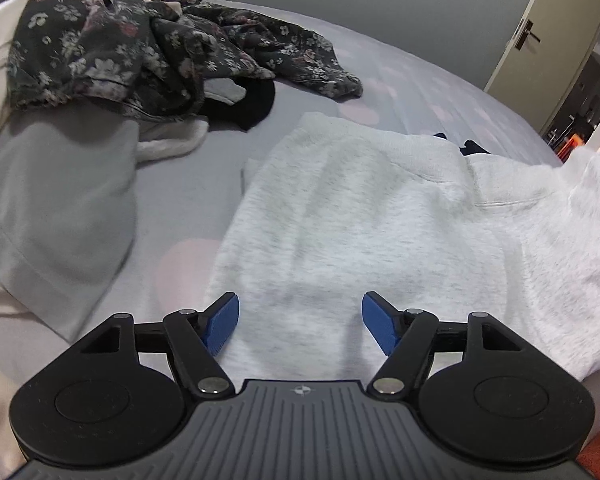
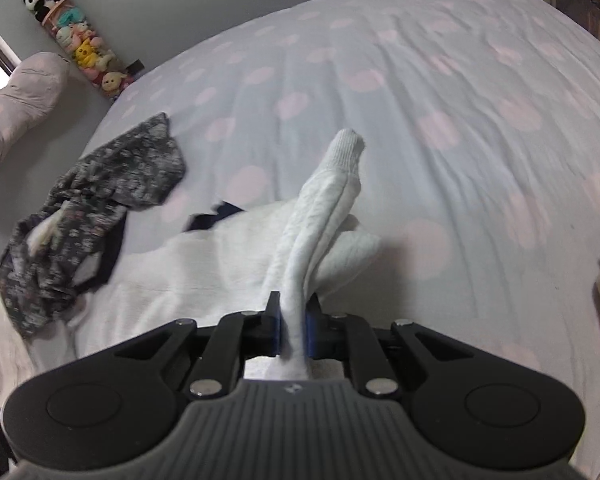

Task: Fold clothes
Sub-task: 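Lift the side edge and fold it over the bundle with the right tool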

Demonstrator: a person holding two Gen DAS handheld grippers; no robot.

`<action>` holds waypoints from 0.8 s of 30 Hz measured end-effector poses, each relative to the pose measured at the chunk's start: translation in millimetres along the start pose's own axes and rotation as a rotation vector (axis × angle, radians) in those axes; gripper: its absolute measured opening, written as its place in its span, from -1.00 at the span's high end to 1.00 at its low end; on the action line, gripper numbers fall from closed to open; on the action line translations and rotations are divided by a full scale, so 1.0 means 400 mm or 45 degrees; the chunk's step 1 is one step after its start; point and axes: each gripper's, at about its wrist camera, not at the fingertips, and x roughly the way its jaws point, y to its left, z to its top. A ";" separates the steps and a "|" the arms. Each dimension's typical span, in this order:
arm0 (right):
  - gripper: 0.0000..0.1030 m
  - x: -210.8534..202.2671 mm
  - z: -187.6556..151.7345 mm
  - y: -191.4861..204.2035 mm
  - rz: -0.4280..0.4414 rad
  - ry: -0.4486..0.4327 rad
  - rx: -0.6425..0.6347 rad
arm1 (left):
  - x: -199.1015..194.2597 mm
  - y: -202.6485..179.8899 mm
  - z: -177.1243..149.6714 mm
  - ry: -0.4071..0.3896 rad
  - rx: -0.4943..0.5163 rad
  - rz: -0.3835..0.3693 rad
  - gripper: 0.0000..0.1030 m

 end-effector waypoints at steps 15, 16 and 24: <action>0.80 0.126 0.025 0.436 0.286 0.070 -0.235 | -0.017 0.093 0.059 -0.005 0.067 0.045 -0.30; 0.80 0.146 0.020 0.459 0.295 0.084 -0.244 | -0.012 0.102 0.056 0.000 0.051 0.050 -0.30; 0.80 0.314 -0.025 0.606 0.331 0.181 -0.262 | -0.019 0.157 0.044 -0.015 -0.026 0.061 -0.29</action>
